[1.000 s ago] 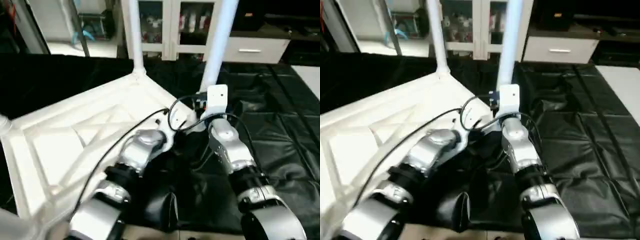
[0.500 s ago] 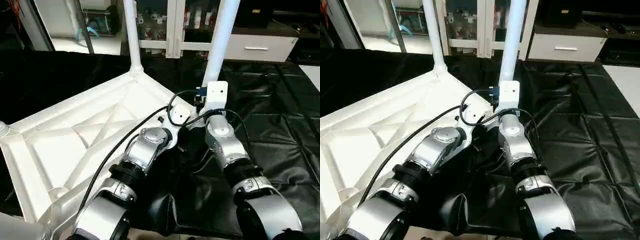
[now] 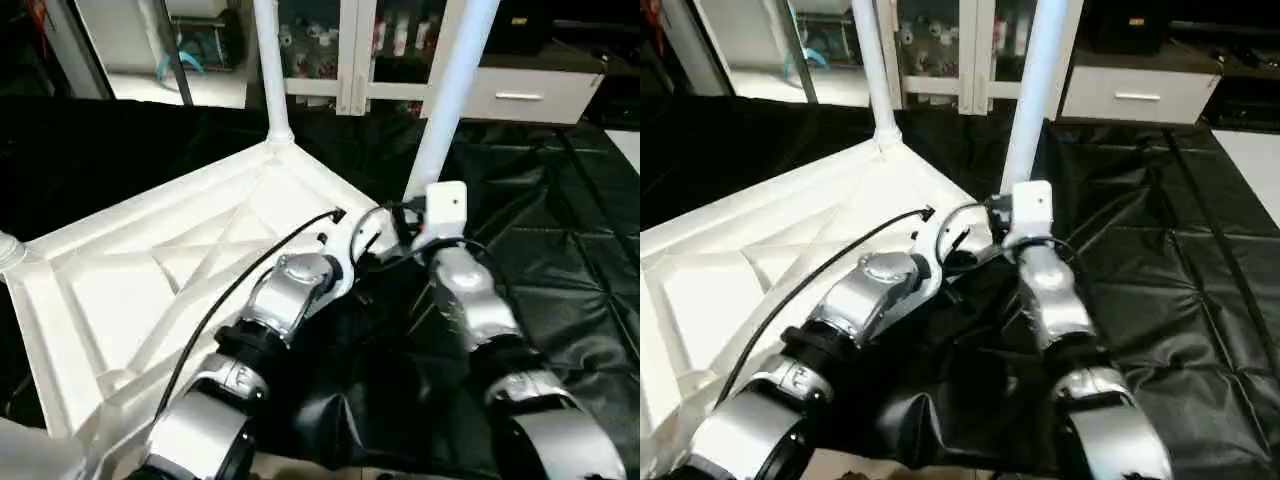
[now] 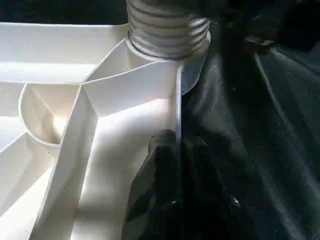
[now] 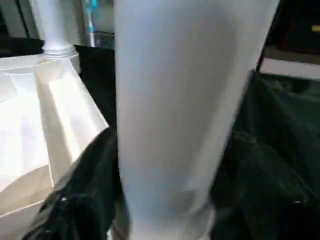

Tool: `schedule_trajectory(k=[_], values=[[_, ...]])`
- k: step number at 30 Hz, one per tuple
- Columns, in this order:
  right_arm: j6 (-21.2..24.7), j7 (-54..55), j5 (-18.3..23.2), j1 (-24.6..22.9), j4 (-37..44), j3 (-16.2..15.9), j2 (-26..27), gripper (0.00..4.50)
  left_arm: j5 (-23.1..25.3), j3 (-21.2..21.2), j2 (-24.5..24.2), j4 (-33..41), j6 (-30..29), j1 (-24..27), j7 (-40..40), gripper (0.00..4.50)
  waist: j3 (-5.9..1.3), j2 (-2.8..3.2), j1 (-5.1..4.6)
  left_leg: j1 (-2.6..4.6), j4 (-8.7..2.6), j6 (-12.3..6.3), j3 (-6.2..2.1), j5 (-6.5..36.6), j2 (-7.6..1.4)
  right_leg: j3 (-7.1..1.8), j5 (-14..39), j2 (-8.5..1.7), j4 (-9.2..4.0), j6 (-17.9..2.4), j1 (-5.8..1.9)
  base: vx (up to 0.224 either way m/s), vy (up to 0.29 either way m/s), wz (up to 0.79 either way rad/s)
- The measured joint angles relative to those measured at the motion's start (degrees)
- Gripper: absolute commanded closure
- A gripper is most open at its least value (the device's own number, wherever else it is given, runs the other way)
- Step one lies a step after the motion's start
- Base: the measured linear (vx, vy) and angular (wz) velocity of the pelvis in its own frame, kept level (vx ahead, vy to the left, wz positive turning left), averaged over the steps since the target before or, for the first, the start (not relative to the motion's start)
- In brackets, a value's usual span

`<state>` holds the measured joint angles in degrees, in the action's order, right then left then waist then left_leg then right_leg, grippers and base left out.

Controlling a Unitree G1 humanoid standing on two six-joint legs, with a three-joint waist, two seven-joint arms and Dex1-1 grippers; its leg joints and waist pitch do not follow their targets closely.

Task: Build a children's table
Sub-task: Insert table leg to table base

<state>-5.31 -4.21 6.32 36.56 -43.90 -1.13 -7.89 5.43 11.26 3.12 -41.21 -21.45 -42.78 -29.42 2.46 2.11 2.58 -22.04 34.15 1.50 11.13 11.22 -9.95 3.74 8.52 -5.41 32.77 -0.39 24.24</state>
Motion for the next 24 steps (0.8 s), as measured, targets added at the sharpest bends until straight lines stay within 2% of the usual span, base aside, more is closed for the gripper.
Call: schedule_trajectory(k=[6, 8, 11, 18, 24], values=[[2.7, -9.6, 2.8, -5.2, 10.4, 0.0, -3.4, 0.42, -0.2, 0.0, -1.3, 0.0, 0.3, 0.0, -1.6, 4.5, 0.03, -0.01, -0.06, 0.0, 0.06, 0.01, 0.03, 0.0, -0.06, 0.0, 0.0, 0.02, 0.19, 0.0, 0.07, 0.0, 0.0, 0.0], [3.8, -11.6, 3.4, -6.4, 12.1, -0.1, -4.1, 0.36, -0.2, 0.0, -1.4, 0.0, 0.3, 0.0, -1.8, 4.5, 0.03, -0.01, -0.09, 0.0, 0.08, 0.01, 0.03, 0.0, -0.06, 0.0, 0.0, 0.02, 0.21, 0.0, 0.09, 0.0, 0.0, 0.0], [8.3, -17.3, 5.6, -10.1, 18.0, -1.1, -7.0, 0.11, -0.6, 0.7, -2.4, 0.3, 0.3, 0.0, -4.1, 4.5, 0.05, 0.04, 0.21, -0.02, 0.1, 0.01, 0.03, 0.0, -0.08, 0.0, 0.0, 0.02, 0.21, 0.0, 0.09, 0.0, 0.0, 0.0], [15.2, -24.7, 7.4, -13.9, 24.9, -1.2, -13.1, 0.04, -0.8, 3.0, -5.9, 2.9, 1.1, 1.5, -11.8, 4.5, 0.05, 0.13, 0.54, -0.03, 0.23, 0.02, 0.03, 0.0, -0.07, -0.03, 0.0, 0.01, 0.22, 0.0, 0.05, 0.0, 0.0, 0.0], [21.7, -37.5, 10.3, -17.7, 32.7, -3.0, -21.9, 0.04, -1.9, 6.6, -11.5, 6.8, 3.5, 3.9, -22.8, 4.5, 0.07, 0.21, 1.14, 0.11, 0.25, 0.06, 0.02, 0.0, -0.09, -0.01, 0.0, 0.01, 0.22, 0.0, -0.14, 0.0, 0.0, 0.0]])
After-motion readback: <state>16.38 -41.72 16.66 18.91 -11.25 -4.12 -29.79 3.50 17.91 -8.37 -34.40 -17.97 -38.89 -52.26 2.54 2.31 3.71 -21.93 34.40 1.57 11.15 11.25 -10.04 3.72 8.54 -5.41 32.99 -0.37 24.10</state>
